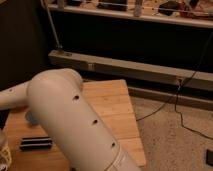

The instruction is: Stand the bottle upright

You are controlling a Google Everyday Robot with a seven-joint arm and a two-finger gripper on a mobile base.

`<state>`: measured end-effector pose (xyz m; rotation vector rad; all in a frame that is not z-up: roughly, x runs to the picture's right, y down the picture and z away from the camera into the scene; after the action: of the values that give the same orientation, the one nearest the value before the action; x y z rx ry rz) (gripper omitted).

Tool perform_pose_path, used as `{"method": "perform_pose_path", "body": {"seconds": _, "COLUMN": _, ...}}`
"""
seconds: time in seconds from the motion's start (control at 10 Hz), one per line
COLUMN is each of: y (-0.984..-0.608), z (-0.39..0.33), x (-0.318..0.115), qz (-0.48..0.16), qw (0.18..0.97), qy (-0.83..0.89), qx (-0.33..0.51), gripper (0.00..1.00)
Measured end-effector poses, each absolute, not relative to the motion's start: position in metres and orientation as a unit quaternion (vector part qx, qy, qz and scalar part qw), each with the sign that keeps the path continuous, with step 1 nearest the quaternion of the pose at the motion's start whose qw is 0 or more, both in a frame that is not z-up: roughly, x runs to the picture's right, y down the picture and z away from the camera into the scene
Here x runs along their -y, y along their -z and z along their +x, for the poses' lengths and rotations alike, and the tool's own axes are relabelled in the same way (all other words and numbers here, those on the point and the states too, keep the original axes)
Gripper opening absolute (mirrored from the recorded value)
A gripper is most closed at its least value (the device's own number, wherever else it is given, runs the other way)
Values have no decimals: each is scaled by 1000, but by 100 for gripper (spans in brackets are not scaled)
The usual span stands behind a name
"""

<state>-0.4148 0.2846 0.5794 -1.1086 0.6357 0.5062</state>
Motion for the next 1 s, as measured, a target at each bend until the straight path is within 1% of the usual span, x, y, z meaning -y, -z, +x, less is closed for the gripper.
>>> {"method": "perform_pose_path", "body": {"seconds": 0.4, "y": -577, "z": -421, "x": -258, "qz": -511, "qw": 783, "qy": -214, "qx": -284, "gripper": 2}}
{"method": "perform_pose_path", "body": {"seconds": 1.0, "y": -572, "z": -429, "x": -240, "qz": -514, "qw": 787, "qy": -224, "qx": -256, "gripper": 2}}
